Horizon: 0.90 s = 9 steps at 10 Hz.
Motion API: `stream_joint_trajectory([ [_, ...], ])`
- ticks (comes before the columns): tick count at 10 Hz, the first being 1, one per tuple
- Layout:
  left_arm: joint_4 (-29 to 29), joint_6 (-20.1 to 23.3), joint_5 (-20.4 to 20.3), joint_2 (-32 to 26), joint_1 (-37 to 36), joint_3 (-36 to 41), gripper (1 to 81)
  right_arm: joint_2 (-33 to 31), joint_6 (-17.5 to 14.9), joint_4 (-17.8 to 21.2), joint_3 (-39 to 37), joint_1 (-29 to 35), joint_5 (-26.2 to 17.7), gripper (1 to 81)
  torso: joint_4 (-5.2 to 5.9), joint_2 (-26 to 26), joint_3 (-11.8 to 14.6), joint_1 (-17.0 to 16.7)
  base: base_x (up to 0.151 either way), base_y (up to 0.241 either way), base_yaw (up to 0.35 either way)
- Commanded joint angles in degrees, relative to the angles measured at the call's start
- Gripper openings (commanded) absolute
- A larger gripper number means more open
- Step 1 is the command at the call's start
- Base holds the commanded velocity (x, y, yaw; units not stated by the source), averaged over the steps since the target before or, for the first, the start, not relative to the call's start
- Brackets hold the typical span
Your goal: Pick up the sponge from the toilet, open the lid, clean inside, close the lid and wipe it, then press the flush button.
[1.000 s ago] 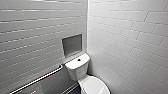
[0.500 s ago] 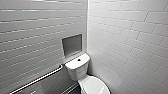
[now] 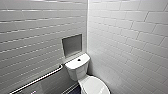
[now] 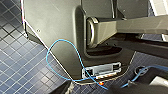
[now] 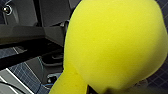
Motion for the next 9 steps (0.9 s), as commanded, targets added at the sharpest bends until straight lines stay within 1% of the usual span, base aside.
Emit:
stream_joint_trajectory([
  [1,-0.8,0.1,3.8,-0.6,-1.4,0.3,81.1,-6.0,-0.5,0.0,11.7,0.3,-2.2,1.0,0.0,0.0,0.0,0.0,0.0,0.0,0.0],
  [2,-0.8,0.1,3.8,-0.8,-1.3,0.4,81.1,-8.4,-0.4,0.5,15.8,0.4,-1.9,1.0,0.0,0.0,0.0,0.0,0.0,0.0,0.0],
  [3,-0.8,0.1,3.8,-0.8,-1.4,0.3,81.1,-9.6,-0.3,0.5,17.7,0.5,-1.8,1.0,0.0,0.0,0.0,0.0,0.0,0.0,0.0],
  [9,-0.8,0.2,3.8,-1.1,-1.3,0.4,81.1,-9.4,-0.2,0.3,17.6,-0.4,-1.8,1.0,0.0,0.0,0.0,0.0,0.0,0.0,0.0],
])
